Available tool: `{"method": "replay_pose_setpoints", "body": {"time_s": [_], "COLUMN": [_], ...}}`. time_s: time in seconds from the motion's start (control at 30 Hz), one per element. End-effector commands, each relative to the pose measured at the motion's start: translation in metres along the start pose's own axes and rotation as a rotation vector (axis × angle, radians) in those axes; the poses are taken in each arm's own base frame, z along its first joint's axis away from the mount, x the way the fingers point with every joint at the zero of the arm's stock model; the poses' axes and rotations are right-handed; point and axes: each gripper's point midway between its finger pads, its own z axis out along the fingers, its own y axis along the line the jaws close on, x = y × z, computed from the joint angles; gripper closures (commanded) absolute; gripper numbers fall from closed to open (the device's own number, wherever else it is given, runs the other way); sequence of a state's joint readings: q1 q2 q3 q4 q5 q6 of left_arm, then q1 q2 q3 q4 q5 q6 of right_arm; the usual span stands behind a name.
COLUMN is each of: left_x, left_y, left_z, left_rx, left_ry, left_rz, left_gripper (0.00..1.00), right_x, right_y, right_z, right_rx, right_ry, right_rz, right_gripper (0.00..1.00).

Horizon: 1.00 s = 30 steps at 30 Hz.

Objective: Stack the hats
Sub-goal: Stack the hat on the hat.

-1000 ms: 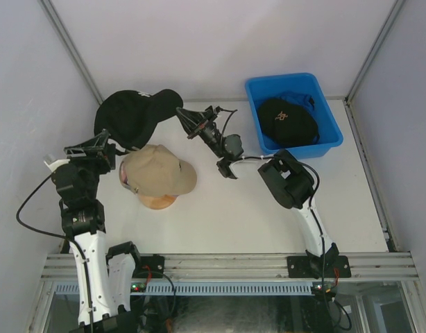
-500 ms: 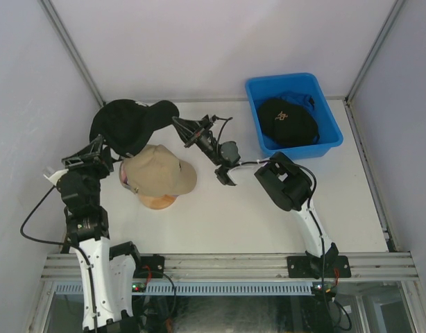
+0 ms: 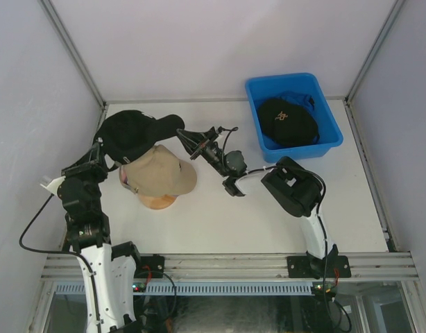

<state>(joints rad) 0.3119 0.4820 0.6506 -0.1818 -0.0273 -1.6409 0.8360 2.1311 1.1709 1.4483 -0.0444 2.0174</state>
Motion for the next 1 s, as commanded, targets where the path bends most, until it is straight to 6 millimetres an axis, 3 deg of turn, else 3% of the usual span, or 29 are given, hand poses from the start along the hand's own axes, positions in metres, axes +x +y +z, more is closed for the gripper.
{"method": "replay_pose_setpoints", "body": {"time_s": [0.0, 0.37, 0.73, 0.97], "left_x": [0.0, 0.009, 0.03, 0.034], "left_y": [-0.002, -0.006, -0.005, 0.007], "left_z": [0.003, 0.008, 0.013, 0.011], "left_rx": [0.023, 0.116, 0.194, 0.192], "left_ry": [0.001, 0.051, 0.172, 0.2], "left_rz": [0.034, 0.07, 0.126, 0.154], "left_gripper": [0.82, 1.0, 1.0, 1.0], "right_x": [0.028, 0.018, 0.019, 0.024], "right_y": [0.051, 0.044, 0.036, 0.022], "right_z": [-0.006, -0.033, -0.053, -0.067], "right_rx": [-0.12, -0.051, 0.004, 0.05], "right_ry": [0.059, 0.04, 0.067, 0.083], "right_rz": [-0.043, -0.129, -0.204, -0.232], "right_gripper": [1.0, 1.0, 1.0, 1.0]}}
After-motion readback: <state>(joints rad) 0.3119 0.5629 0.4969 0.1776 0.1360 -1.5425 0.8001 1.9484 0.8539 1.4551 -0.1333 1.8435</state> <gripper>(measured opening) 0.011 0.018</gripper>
